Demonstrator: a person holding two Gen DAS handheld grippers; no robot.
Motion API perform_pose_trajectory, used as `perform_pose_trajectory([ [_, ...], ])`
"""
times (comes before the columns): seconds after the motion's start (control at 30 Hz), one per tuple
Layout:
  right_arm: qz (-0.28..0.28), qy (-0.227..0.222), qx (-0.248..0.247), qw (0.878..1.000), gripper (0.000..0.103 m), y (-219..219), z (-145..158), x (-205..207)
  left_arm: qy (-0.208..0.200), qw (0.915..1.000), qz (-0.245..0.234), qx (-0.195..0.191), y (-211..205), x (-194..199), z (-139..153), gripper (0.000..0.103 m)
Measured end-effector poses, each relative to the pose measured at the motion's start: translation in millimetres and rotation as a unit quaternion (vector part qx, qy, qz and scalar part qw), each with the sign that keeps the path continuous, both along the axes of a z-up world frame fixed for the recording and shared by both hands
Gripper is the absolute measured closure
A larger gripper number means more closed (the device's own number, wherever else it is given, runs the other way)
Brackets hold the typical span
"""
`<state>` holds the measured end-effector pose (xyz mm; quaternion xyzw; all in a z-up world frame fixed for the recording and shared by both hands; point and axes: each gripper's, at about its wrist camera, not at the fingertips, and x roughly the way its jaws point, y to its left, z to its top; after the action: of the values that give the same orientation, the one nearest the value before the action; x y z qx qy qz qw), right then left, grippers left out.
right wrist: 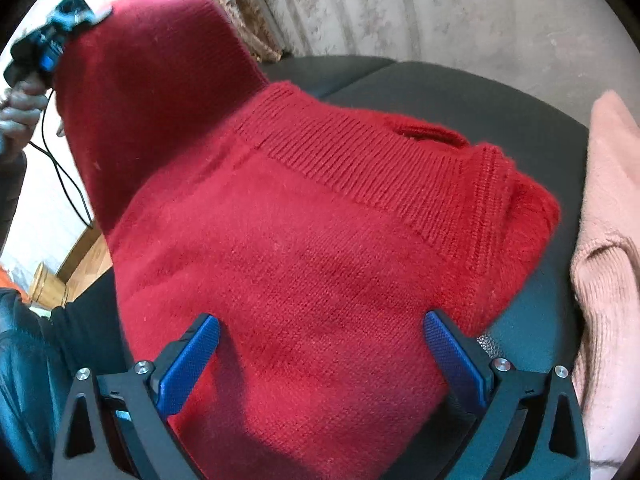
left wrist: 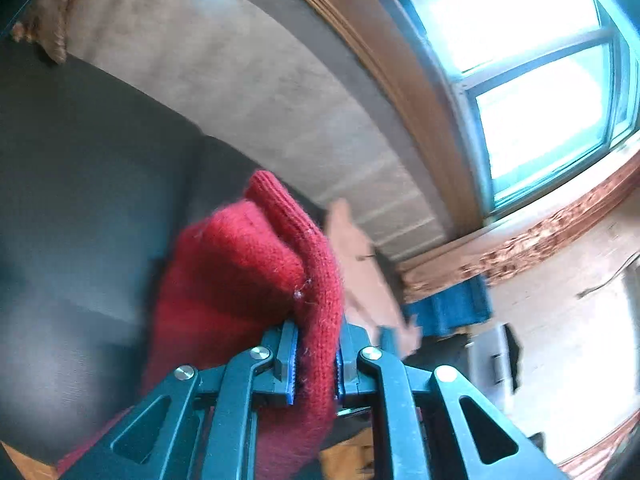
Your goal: Fold clothes
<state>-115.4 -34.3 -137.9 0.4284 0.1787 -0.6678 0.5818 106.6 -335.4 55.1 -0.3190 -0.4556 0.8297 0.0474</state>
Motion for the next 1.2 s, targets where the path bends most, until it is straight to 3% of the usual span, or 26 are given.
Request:
perform_pose_trajectory([
  [0.13,-0.014,0.0,-0.03,0.999,0.0,10,-3,1,0.006,0.9996,-0.011,0.027,41,-36,1,0.091],
  [0.23,-0.018,-0.004,-0.038,0.999,0.0,14,-3,1,-0.012,0.9986,-0.024,0.046,72,-64,-11,0.091],
  [0.43,-0.018,0.002,-0.041,0.999,0.0,18,-5,4,-0.041,0.9974,-0.031,0.05,123,-112,-35,0.092],
  [0.57,-0.019,-0.005,-0.05,0.999,0.0,23,-6,2,-0.094,0.9951,-0.03,0.006,148,-148,-65,0.092],
  [0.73,-0.02,-0.009,-0.059,0.998,0.0,28,-8,2,-0.183,0.9814,-0.034,0.047,159,-175,-125,0.09],
  [0.83,-0.02,-0.006,-0.06,0.998,0.0,30,-9,3,-0.21,0.9733,-0.03,0.088,161,-175,-140,0.088],
  [0.93,-0.02,-0.006,-0.062,0.998,0.0,32,-9,4,-0.215,0.9718,-0.033,0.092,157,-170,-130,0.084],
  [1.2,-0.033,0.002,-0.059,0.998,0.0,37,-7,12,-0.157,0.9814,-0.082,0.073,151,-143,-66,0.074],
])
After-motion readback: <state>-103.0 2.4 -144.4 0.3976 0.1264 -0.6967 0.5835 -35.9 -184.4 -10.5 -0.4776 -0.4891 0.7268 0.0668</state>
